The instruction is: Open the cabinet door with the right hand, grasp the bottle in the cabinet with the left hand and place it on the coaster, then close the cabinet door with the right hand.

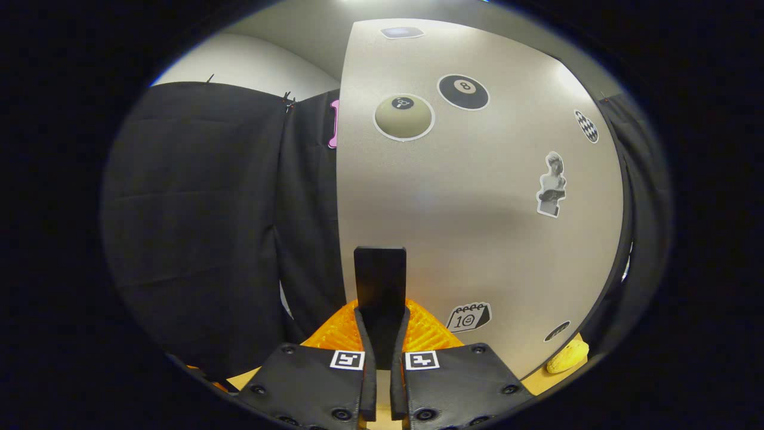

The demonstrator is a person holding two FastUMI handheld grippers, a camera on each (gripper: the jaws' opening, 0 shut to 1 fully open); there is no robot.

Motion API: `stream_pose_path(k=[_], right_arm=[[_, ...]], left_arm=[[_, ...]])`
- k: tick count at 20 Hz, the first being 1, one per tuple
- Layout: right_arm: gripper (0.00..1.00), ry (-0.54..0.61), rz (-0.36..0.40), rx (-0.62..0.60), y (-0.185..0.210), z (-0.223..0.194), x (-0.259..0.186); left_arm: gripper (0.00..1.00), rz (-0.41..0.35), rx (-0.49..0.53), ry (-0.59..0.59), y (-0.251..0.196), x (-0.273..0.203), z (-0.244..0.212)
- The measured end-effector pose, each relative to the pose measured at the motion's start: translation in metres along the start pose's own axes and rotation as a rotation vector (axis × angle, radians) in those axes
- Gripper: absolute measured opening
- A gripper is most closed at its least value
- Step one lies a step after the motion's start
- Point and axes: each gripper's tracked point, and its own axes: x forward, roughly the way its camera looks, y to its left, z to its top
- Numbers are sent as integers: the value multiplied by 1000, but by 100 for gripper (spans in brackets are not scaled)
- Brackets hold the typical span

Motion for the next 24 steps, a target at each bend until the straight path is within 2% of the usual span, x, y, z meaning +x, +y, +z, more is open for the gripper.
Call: stream_pose_path(k=[5, 9, 10, 11, 15, 16, 22, 24], right_arm=[[11, -2, 68, -3, -1, -1, -7], [11, 19, 146, -1, -4, -3, -16], [7, 21, 163, -2, -4, -4, -19], [11, 24, 181, -2, -5, -4, -22], [11, 25, 245, 5, -10, -5, -27], [11, 25, 256, 7, -12, -5, -27], [11, 19, 288, 32, -23, -5, -31], [7, 12, 289, 40, -27, -4, -30]], left_arm=[[82, 32, 34, -17, -18, -14, 2], [84, 67, -18, -10, -37, -32, -1], [84, 74, -25, -14, -43, -38, 0], [82, 83, -23, -18, -48, -45, 0], [82, 125, 34, -24, -71, -67, -2], [84, 131, 41, -32, -77, -73, 1], [82, 129, 64, -40, -127, -97, -2], [82, 119, 84, -41, -145, -101, -3]])
